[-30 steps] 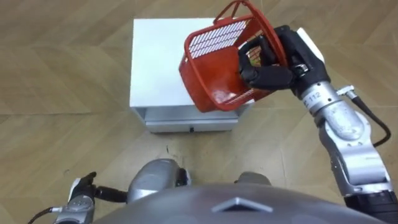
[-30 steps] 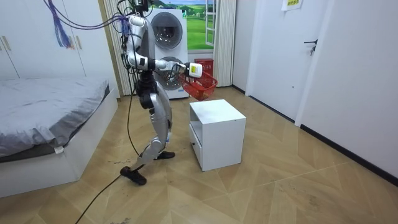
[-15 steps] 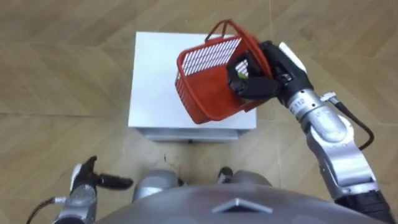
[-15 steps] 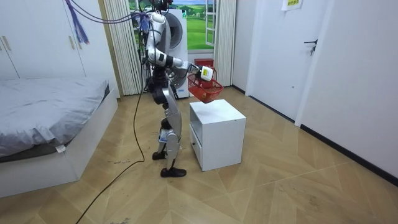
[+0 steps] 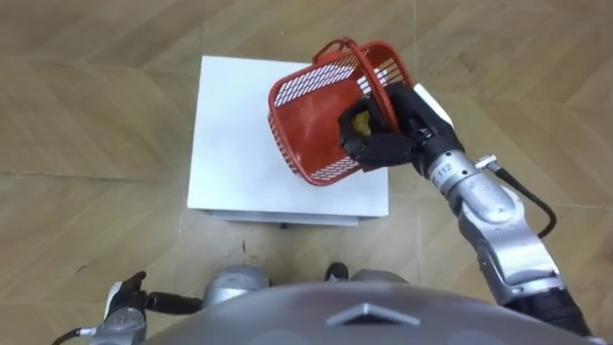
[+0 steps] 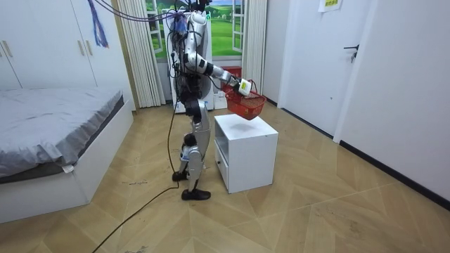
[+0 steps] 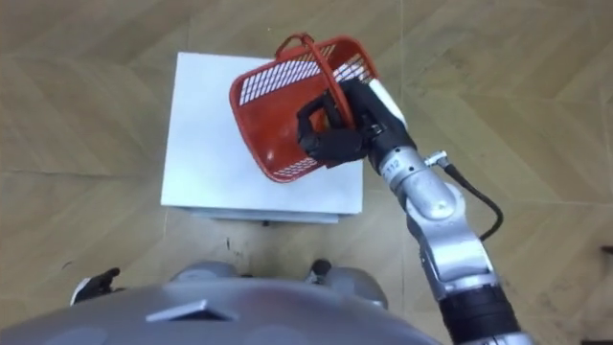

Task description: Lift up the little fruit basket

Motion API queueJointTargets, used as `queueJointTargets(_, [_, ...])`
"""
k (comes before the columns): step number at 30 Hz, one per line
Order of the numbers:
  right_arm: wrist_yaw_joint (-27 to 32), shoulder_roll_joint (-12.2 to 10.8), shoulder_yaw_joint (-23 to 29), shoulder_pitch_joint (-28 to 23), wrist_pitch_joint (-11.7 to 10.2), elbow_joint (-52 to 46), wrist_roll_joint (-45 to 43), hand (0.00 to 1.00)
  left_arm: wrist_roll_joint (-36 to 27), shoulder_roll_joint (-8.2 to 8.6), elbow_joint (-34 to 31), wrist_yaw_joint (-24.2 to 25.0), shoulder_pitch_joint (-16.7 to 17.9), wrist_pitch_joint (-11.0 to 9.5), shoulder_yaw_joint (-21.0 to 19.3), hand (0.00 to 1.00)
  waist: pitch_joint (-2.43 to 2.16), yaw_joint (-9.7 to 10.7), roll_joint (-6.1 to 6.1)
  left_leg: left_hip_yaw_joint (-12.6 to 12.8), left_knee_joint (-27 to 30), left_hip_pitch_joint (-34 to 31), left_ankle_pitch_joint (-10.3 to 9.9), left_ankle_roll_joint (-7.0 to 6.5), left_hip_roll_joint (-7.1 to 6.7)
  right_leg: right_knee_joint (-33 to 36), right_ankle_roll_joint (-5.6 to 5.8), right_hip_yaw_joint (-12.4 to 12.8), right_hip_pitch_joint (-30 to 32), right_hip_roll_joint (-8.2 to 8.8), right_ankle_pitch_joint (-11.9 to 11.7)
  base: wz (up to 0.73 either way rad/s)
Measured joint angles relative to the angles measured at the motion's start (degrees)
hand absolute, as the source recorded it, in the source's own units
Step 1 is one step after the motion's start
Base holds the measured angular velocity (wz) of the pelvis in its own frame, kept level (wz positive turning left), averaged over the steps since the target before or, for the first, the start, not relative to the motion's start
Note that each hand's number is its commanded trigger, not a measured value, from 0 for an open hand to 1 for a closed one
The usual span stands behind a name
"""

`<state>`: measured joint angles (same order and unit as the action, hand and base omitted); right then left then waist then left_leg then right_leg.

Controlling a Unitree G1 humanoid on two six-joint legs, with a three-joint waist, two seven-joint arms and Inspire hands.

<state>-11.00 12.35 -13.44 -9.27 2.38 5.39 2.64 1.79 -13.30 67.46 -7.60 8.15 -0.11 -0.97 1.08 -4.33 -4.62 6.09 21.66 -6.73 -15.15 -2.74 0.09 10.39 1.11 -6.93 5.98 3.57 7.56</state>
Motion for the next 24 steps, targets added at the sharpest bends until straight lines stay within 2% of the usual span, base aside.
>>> queueJointTargets(1, [0.9, -1.19, -0.39, 0.75, -0.51, 2.59, 0.08, 1.0, 0.02, -0.24, 0.16, 0.41, -1.03, -0.4, 0.25, 0.0, 0.93, 0.43, -1.74, 1.42, 4.38, -5.48, -1.02, 3.48, 0.22, -1.04, 0.3, 4.68, -0.36, 1.21, -0.21, 0.56])
queueJointTargets(2, [1.33, -1.22, -0.21, 0.92, -0.7, 3.74, 0.11, 1.0, 0.02, -0.22, 0.15, 0.51, -1.68, -0.67, 0.66, 0.0, 0.83, 0.79, -1.61, 1.24, 2.1, -7.8, -0.7, 3.83, 1.2, -0.65, 0.5, 5.28, 0.23, 1.13, -0.09, 0.71])
queueJointTargets(3, [1.71, -1.14, 0.28, 0.95, -0.61, 5.53, 0.06, 1.0, 0.04, -0.31, 0.01, 0.62, -2.85, -1.37, 1.96, 0.0, -0.02, 0.72, -0.75, 3.87, 1.5, -11.78, 2.21, 0.95, 3.65, 1.12, 1.91, 5.16, 2.25, 0.63, 1.15, 0.51])
queueJointTargets(4, [1.5, -1.69, -0.02, 0.77, 0.07, 6.21, -0.31, 1.0, 0.0, -0.64, -0.07, 0.63, -3.06, -1.94, 2.78, 0.0, -0.23, -0.07, -1.67, 5.91, 1.68, -12.36, 2.57, 0.31, 3.9, 2.14, 2.56, 3.89, 3.74, 0.84, 1.63, 0.31])
queueJointTargets(5, [0.86, -1.64, -0.52, 0.48, 0.0, 6.21, -0.37, 1.0, 0.03, -0.68, 0.44, 0.86, -2.76, -2.03, 3.45, 0.0, -0.06, -0.68, -1.7, 6.02, 1.68, -12.44, 2.62, 0.22, 4.01, 2.13, 2.76, 1.75, 4.22, 0.91, 1.31, -0.04])
queueJointTargets(7, [0.85, -1.63, -0.62, 0.35, -0.38, 6.21, -0.49, 1.0, 0.16, -0.61, 1.79, 1.18, -2.15, -1.84, 4.19, 0.0, -0.14, -1.12, -1.83, 5.82, 1.48, -12.04, 2.62, 0.22, 3.97, 2.01, 2.54, -0.99, 4.18, 0.84, 0.97, -0.15])
queueJointTargets(9, [1.05, -1.56, -0.62, 0.31, -1.47, 6.33, -0.33, 1.0, 0.32, -0.62, 1.91, 1.63, -1.03, -1.65, 4.5, 0.0, -0.27, -0.76, -2.03, 5.0, 0.46, -11.76, 2.62, 0.27, 3.61, 1.73, 2.39, -2.78, 3.97, 0.65, 0.88, -0.07])
queueJointTargets(11, [1.74, -1.41, -0.92, 0.07, -2.15, 7.07, 0.31, 1.0, 0.36, -0.55, 1.59, 1.63, -0.84, -1.58, 5.76, 0.0, -0.07, -0.49, -1.72, 4.52, -0.26, -12.33, 3.02, 0.59, 3.4, 1.52, 2.28, -4.42, 4.31, 0.69, 0.95, 0.0])
queueJointTargets(13, [1.65, -1.42, -1.29, -0.37, -2.15, 7.35, 0.34, 1.0, 0.66, -0.37, 1.43, 1.62, -0.83, -1.51, 5.83, 0.0, -0.08, -0.57, -1.72, 4.53, -0.29, -12.78, 3.14, 0.71, 3.36, 1.91, 1.79, -4.82, 5.0, 0.69, 1.24, -0.06])
queueJointTargets(18, [1.6, -1.5, -1.66, -2.15, -2.37, 8.55, 0.35, 1.0, 1.25, -0.1, 1.29, 1.57, -0.83, -1.43, 7.03, 0.0, -0.16, -0.55, -1.82, 3.7, -0.51, -12.88, 3.23, 0.87, 3.35, 3.35, 1.67, -7.67, 5.28, 0.74, 1.29, 0.06])
queueJointTargets(20, [1.58, -1.56, -1.7, -2.38, -2.41, 10.58, 0.73, 1.0, 1.21, -0.23, 1.42, 1.57, -0.5, -1.34, 8.14, 0.0, -0.33, -0.62, -2.06, 3.5, -0.47, -12.95, 3.29, 0.8, 3.33, 3.37, 1.65, -7.7, 5.29, 0.81, 1.27, 0.05])
queueJointTargets(21, [1.59, -1.57, -1.73, -2.51, -2.56, 10.93, 1.21, 0.89, 1.21, -0.23, 1.4, 1.58, -0.23, -1.36, 8.22, 0.0, -0.37, -0.62, -2.12, 3.5, -0.47, -12.93, 3.3, 0.79, 3.32, 3.37, 1.65, -7.7, 5.28, 0.85, 1.27, 0.0])
queueJointTargets(22, [1.65, -1.57, -1.93, -2.71, -3.01, 11.51, 1.86, 0.56, 1.21, -0.29, 1.28, 1.57, 0.44, -1.36, 8.59, 0.0, -0.45, -0.55, -2.24, 3.5, -0.49, -12.93, 3.3, 0.78, 3.28, 3.37, 1.65, -7.74, 5.29, 0.9, 1.27, 0.0])
queueJointTargets(23, [1.68, -1.56, -2.13, -2.75, -3.14, 11.72, 2.04, 0.0, 1.21, -0.33, 1.29, 1.57, 0.7, -1.34, 8.89, 0.0, -0.49, -0.53, -2.3, 3.5, -0.5, -12.95, 3.3, 0.78, 3.27, 3.36, 1.65, -7.78, 5.32, 0.93, 1.27, 0.0])
queueJointTargets(24, [1.69, -1.57, -2.39, -2.78, -3.35, 11.97, 2.09, 0.0, 1.21, -0.33, 1.29, 1.6, 1.1, -1.19, 9.16, 0.0, -0.54, -0.53, -2.36, 3.44, -0.52, -12.98, 3.3, 0.77, 3.26, 3.37, 1.65, -7.96, 5.34, 0.99, 1.27, 0.03])
